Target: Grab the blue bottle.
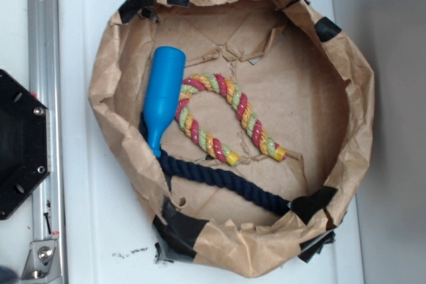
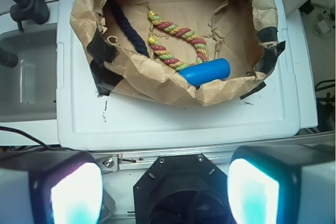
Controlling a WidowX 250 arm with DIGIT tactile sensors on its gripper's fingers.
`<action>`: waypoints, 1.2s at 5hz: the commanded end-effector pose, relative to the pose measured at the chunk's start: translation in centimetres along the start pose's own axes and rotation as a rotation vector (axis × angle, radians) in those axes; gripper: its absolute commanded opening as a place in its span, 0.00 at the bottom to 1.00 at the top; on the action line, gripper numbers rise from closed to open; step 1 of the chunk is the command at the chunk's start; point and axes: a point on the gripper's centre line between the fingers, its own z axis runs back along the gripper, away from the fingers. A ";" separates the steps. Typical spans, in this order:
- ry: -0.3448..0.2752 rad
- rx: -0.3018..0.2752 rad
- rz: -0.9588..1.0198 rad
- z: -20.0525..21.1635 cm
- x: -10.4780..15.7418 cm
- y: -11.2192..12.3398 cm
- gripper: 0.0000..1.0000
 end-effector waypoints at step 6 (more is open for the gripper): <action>0.089 0.196 0.820 -18.9 9.3 5.4 1.00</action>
